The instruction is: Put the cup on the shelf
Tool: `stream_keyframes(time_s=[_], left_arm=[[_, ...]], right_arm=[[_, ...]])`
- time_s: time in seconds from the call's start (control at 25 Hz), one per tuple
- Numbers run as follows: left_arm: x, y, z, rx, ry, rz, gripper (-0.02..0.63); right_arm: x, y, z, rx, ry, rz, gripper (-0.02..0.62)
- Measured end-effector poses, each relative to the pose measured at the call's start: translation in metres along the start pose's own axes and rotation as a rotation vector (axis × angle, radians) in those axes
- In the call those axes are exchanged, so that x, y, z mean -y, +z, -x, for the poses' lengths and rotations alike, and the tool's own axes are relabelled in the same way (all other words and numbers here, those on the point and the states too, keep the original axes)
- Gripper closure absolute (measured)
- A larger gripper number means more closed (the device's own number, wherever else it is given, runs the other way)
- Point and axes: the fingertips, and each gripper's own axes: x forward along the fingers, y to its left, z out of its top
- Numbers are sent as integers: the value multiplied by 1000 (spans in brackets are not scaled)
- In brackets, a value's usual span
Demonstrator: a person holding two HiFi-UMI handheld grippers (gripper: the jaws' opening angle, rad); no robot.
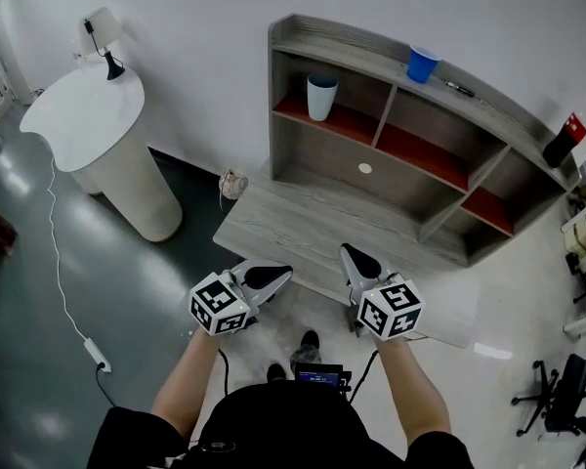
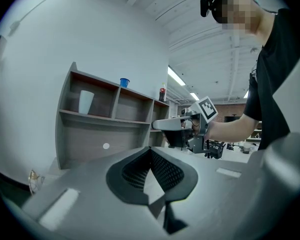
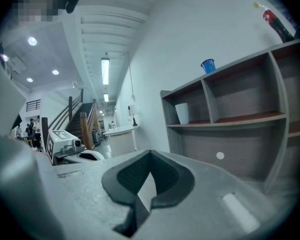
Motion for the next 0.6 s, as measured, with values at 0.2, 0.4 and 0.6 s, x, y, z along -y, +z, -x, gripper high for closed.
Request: stream_keyframes(time_s=[0.2,0.4,0.6], left_arm=[[5,-9,2,-25,16,-11,604],[10,-11,1,-28,15,-10,604],[14,-12,-2,-22,16,-5,604]], right_arm=[[-3,-7,11,-1,-14,-5,598],[0,-11,20,1,-27,-11,598],[4,-11,26,6,-30,-13,598]])
